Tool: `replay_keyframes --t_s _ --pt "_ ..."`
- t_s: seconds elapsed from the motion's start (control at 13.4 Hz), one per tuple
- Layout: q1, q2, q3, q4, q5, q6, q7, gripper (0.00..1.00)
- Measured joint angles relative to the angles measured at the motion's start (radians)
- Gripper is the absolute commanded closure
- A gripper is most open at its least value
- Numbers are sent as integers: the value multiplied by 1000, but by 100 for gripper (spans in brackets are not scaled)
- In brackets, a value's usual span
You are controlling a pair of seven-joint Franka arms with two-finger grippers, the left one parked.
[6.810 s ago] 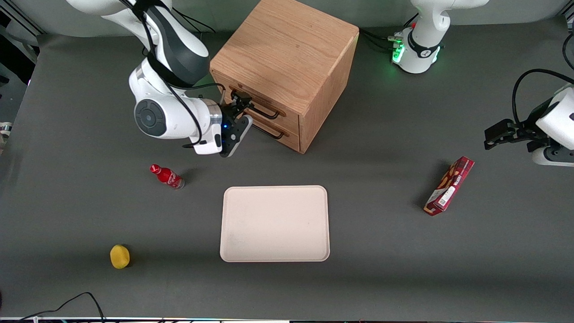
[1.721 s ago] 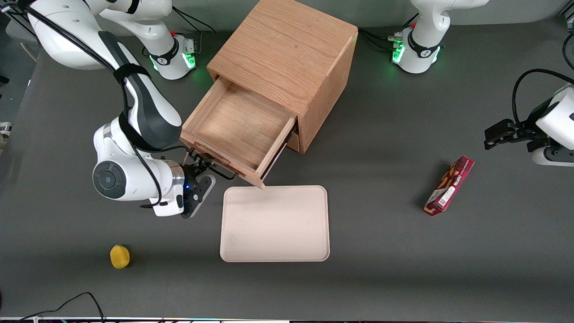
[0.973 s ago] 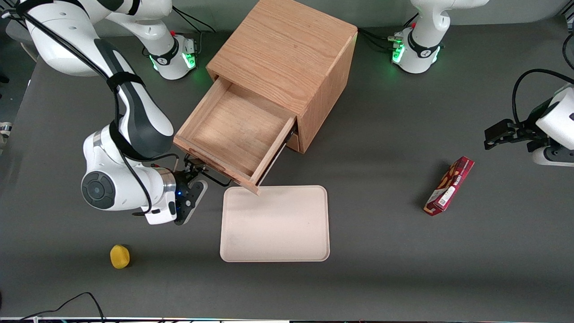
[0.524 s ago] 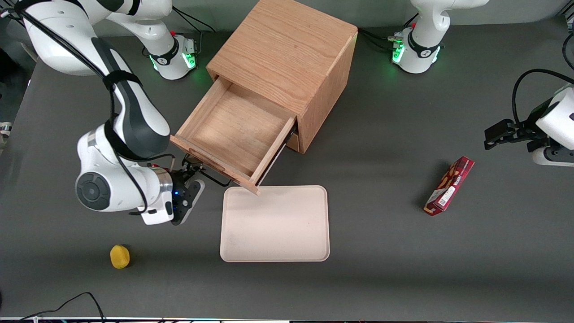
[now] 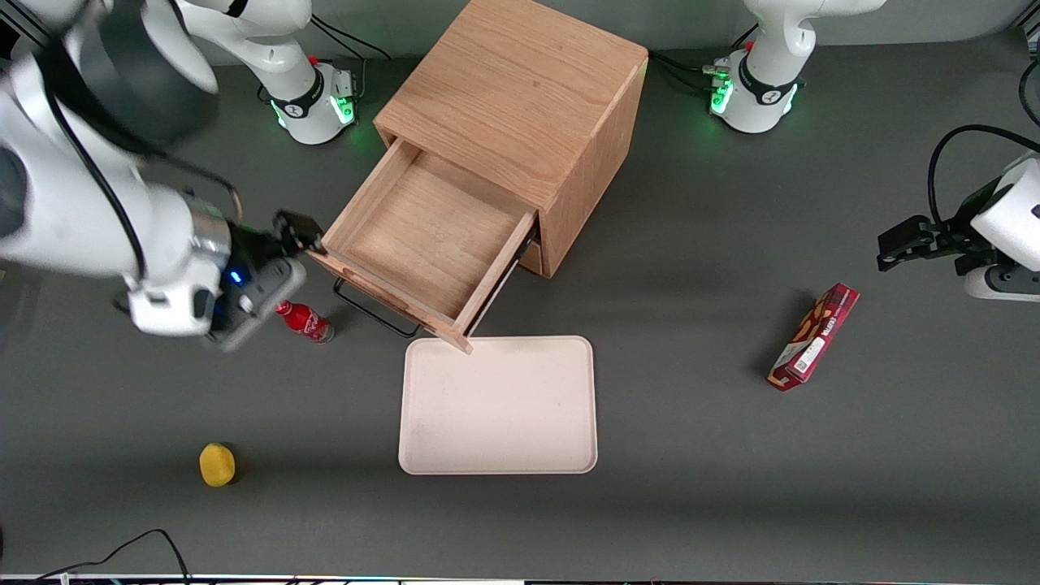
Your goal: Open upper drawer
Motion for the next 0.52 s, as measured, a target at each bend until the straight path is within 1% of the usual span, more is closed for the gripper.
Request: replay_keyframes --t_s 0.15,0.37,0.52 --pt "-2 -72 -25 -2 -2 -28 69 0" --pt "-13 -129 -120 -12 -2 -40 182 0" --pt "-21 -168 -135 -53 -2 -69 252 0"
